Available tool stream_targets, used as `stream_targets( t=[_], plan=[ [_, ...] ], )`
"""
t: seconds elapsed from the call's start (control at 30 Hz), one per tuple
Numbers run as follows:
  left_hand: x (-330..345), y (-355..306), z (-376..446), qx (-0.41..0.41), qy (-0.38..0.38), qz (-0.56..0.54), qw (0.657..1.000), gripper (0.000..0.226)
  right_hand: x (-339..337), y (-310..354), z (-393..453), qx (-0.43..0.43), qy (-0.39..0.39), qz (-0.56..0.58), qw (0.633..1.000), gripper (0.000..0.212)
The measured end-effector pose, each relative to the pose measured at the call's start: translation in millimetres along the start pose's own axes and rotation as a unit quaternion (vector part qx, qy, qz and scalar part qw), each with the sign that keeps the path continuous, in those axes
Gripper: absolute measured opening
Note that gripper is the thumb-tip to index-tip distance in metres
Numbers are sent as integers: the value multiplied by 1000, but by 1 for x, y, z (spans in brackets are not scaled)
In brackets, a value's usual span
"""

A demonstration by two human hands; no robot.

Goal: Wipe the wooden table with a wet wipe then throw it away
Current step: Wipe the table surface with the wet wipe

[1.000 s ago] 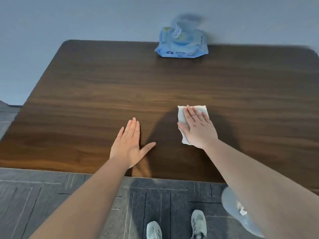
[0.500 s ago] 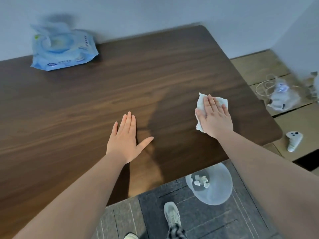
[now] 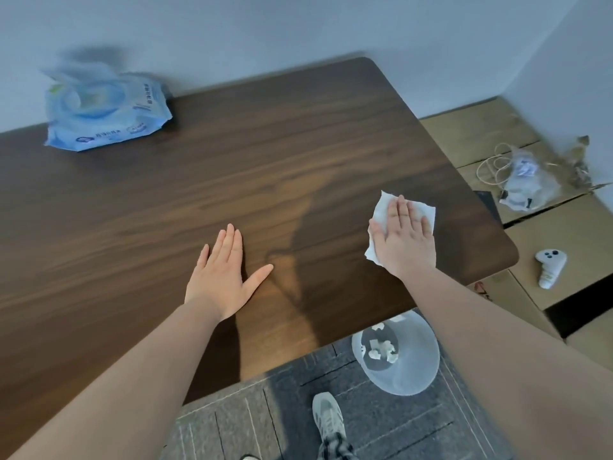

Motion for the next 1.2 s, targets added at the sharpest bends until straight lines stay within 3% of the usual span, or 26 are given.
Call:
stream_targets(
  t=[0.2,0.4,0.63,0.93,1.2],
  plan=[
    [7,60,-58,-11,11,-14,1000,108,27,78,-55,-61,5,-17,998,68],
    [33,186,-148,-164,-10,-23,986,87,68,201,-120,-177,38,-26,983,68],
    [68,325,-267,-310,39,-46,949,109,130,376,-223,-350,93,-22,932,69],
    [92,354,-282,-326,-13,-113,938,138,185,541,-307,-482,119,-23,868,66],
    [99,354,-287,-360,-87,-166,914,135,202,592,-314,-549,124,-34,826,59]
  ],
)
Point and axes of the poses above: each hand's wrist, its own z-axis towards the middle knuckle, its own x-axis out of the palm, y = z × x, the point moved 1 cm from there along z, towards the middle knuckle, and after that the axes turned 6 degrees about z, right-handed, at the moved point
